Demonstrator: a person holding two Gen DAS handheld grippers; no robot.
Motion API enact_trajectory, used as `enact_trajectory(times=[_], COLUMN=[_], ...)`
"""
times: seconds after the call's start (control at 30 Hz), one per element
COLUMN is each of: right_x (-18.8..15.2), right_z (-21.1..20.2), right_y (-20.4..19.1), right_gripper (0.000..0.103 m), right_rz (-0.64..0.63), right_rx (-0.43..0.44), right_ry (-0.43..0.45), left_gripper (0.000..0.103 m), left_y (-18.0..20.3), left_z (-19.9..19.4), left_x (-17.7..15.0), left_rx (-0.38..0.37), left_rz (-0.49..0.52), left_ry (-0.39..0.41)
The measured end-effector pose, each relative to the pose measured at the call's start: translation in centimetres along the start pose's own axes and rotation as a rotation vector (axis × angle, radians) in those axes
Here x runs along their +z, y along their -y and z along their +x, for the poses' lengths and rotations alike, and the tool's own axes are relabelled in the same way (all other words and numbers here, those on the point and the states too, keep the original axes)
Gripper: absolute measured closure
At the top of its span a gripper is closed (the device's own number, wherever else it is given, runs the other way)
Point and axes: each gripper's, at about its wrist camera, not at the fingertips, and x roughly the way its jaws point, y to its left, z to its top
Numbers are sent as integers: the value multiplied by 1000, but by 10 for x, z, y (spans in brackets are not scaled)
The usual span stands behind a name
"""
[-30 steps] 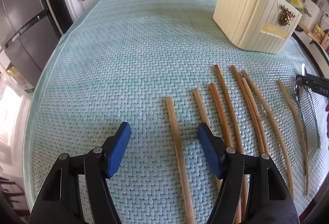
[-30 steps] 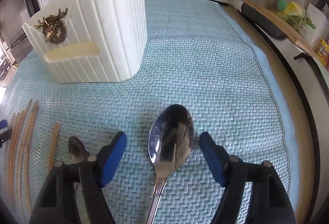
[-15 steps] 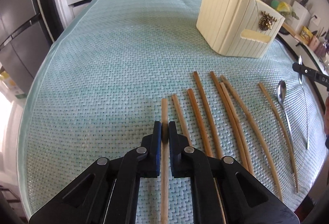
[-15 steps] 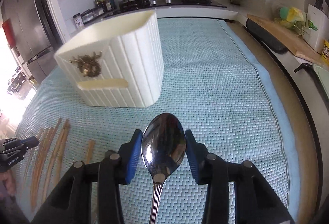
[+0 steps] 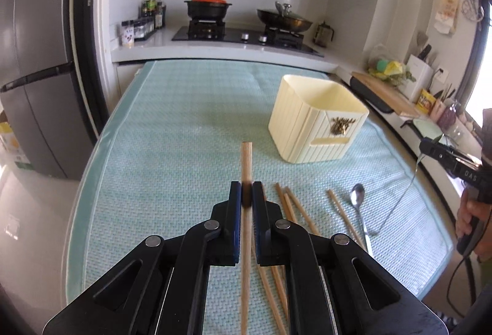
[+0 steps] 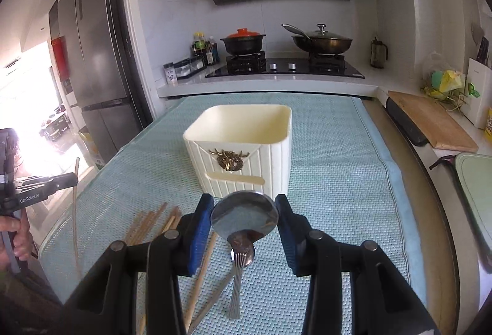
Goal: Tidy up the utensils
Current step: 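Carry the spoon and chopstick over the cream caddy with both grippers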
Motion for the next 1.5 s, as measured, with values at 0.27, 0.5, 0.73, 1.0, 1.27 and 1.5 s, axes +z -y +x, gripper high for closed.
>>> enact_trajectory(times=[0.27, 0.5, 0.73, 1.0, 1.27, 1.5], right_x=[13, 34, 58, 96, 154, 194], right_z=[-25, -29, -37, -43, -30, 18], right_y=[-7, -4, 1, 3, -3, -6], right_gripper=[61, 61, 61, 61, 61, 61], right_rz=[-14, -34, -50, -68, -99, -111], right_rx=[-5, -18, -28, -29, -30, -34], right_ry=[57, 73, 100, 136, 177, 159], left_gripper=[98, 98, 98, 98, 98, 98], left_y=[10, 15, 21, 36, 60, 82], left_z=[-26, -21, -20, -24, -22, 18], left_x=[16, 37, 65, 111, 173, 212], left_rx=[-37, -68, -94, -119, -136, -143], left_rz=[-6, -14, -10, 26, 65, 79], left_ry=[84, 97, 122, 161, 212, 207])
